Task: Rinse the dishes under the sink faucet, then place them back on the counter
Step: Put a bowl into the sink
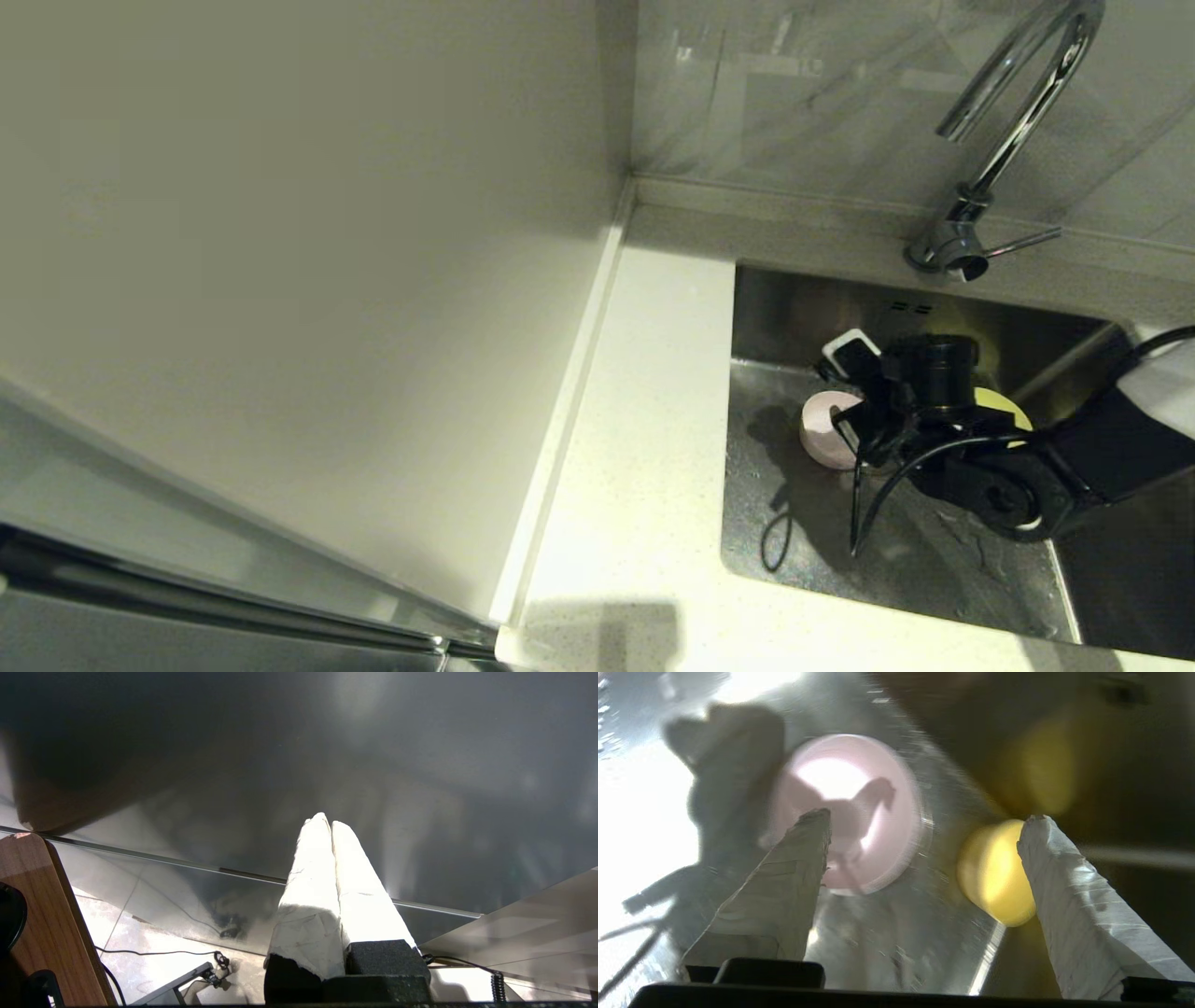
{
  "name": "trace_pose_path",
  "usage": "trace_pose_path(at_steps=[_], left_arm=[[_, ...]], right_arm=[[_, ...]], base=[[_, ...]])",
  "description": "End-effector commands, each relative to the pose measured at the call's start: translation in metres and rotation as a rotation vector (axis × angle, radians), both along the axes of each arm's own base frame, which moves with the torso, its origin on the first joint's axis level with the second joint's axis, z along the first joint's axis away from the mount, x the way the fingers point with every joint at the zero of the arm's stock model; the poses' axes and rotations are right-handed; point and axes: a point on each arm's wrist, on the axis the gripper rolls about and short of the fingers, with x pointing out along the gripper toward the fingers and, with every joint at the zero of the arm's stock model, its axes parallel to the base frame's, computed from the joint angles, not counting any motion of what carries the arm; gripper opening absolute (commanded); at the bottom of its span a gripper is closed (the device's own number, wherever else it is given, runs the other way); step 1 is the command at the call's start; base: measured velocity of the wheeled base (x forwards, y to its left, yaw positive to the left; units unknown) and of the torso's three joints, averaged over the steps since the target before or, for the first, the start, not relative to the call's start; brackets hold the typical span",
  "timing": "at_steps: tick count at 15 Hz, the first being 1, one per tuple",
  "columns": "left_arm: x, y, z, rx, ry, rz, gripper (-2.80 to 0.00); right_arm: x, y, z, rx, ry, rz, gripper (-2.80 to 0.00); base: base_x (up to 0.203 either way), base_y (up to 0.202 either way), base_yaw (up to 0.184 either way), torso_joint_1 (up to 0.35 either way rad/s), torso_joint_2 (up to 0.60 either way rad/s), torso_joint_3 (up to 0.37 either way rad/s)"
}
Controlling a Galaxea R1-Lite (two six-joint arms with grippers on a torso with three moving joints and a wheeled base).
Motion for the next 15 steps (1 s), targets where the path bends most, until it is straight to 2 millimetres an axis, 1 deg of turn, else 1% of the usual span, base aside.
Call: trace_pose_path(at_steps=[1, 2, 3, 4, 5, 7, 8, 9, 10, 11, 12, 13, 15], left_arm=[[0.000, 0.000, -0.001, 0.000, 0.003, 0.000, -2.80], [0.000, 0.000, -0.001, 0.000, 0.003, 0.000, -2.80], [0.000, 0.000, -0.001, 0.000, 0.003, 0.000, -2.80], [0.000, 0.000, -0.001, 0.000, 0.003, 0.000, -2.80], [0.000, 0.000, -0.001, 0.000, 0.003, 0.000, -2.80], [0.000, 0.000, -0.001, 0.000, 0.003, 0.000, -2.80], [0.000, 0.000, -0.001, 0.000, 0.003, 0.000, -2.80], [0.000, 0.000, -0.001, 0.000, 0.003, 0.000, -2.80], [0.000, 0.000, -0.001, 0.000, 0.003, 0.000, -2.80], [0.000, 0.000, -0.001, 0.000, 0.003, 0.000, -2.80], [0.000, 0.000, -0.001, 0.000, 0.003, 0.000, -2.80], [0.000, 0.000, -0.001, 0.000, 0.003, 0.000, -2.80], [0.000, 0.000, -0.001, 0.000, 0.003, 0.000, -2.80]], right_arm=[[-0.033, -0.017, 0.046, 0.031, -0.103, -0.029, 0.00], [-0.045, -0.027, 0.060, 0.036, -0.121, -0.051, 0.00], [-0.058, -0.040, 0.073, 0.034, -0.114, -0.087, 0.00], [-0.068, -0.061, 0.081, 0.027, -0.083, -0.151, 0.00], [-0.071, -0.084, 0.087, 0.022, -0.068, -0.226, 0.00], [-0.083, -0.136, 0.109, 0.035, -0.056, -0.363, 0.00], [-0.093, -0.162, 0.120, 0.053, -0.040, -0.411, 0.00], [-0.108, -0.187, 0.128, 0.086, 0.008, -0.451, 0.00], [-0.127, -0.206, 0.133, 0.142, 0.091, -0.477, 0.00], [-0.145, -0.219, 0.135, 0.212, 0.186, -0.499, 0.00], [-0.159, -0.229, 0.138, 0.264, 0.237, -0.533, 0.00], [-0.168, -0.238, 0.140, 0.306, 0.246, -0.573, 0.00], [-0.165, -0.246, 0.135, 0.399, 0.217, -0.701, 0.00]], base=[[0.000, 0.000, 0.000, 0.000, 0.00, 0.000], [0.000, 0.000, 0.000, 0.000, 0.00, 0.000], [0.000, 0.000, 0.000, 0.000, 0.00, 0.000], [0.000, 0.000, 0.000, 0.000, 0.00, 0.000], [0.000, 0.000, 0.000, 0.000, 0.00, 0.000], [0.000, 0.000, 0.000, 0.000, 0.00, 0.000], [0.000, 0.000, 0.000, 0.000, 0.00, 0.000], [0.000, 0.000, 0.000, 0.000, 0.00, 0.000], [0.000, 0.000, 0.000, 0.000, 0.00, 0.000], [0.000, 0.000, 0.000, 0.000, 0.00, 0.000], [0.000, 0.000, 0.000, 0.000, 0.00, 0.000], [0.000, 0.000, 0.000, 0.000, 0.00, 0.000], [0.000, 0.000, 0.000, 0.000, 0.00, 0.000]])
